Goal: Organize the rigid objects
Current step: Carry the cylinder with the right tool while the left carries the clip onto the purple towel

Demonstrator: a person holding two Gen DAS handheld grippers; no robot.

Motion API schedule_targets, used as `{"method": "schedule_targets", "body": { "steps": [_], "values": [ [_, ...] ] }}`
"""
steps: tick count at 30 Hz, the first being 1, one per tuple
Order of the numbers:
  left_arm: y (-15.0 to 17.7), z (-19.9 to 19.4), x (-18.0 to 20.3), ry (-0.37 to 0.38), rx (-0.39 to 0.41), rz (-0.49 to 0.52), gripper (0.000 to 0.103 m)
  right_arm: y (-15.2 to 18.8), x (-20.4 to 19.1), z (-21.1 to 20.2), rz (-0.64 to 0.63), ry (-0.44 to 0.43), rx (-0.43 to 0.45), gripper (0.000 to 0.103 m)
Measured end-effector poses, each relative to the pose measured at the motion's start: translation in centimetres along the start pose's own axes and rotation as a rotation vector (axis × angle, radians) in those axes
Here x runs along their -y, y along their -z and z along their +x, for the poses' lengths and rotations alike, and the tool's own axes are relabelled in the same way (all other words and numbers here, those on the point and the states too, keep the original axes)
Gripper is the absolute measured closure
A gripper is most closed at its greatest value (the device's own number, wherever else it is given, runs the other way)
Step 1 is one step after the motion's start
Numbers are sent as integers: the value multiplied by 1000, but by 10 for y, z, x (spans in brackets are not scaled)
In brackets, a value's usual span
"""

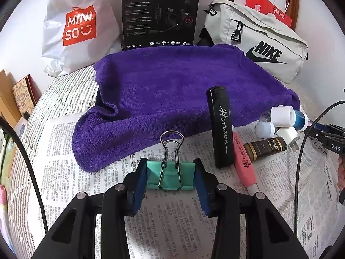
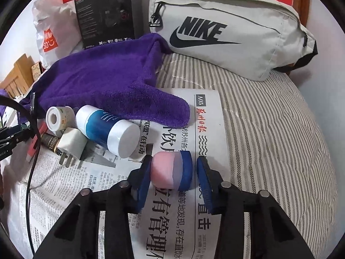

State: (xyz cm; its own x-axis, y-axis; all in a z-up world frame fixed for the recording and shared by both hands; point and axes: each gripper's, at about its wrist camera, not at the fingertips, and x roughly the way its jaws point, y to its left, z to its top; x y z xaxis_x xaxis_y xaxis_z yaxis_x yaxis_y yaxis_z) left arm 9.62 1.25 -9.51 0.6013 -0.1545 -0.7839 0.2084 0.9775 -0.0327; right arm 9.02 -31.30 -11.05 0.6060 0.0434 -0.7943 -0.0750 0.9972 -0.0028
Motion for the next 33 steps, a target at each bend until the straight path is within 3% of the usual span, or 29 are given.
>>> {"method": "schedule_targets", "body": {
  "steps": [8, 15, 22, 33],
  "values": [
    [5, -11, -7, 13, -20, -19, 64, 4, 1, -9, -2, -15, -19, 67],
    [5, -30, -20, 5, 10, -47, 64, -5, -6, -24, -19, -46, 3, 67],
    [-7, -49, -35, -1, 38, -59, 64, -32, -18, -29, -37, -80, 42, 67],
    [-56, -59, -57, -22, 85, -58, 64, -88, -44, -15, -103, -133, 100, 67]
  ]
}}
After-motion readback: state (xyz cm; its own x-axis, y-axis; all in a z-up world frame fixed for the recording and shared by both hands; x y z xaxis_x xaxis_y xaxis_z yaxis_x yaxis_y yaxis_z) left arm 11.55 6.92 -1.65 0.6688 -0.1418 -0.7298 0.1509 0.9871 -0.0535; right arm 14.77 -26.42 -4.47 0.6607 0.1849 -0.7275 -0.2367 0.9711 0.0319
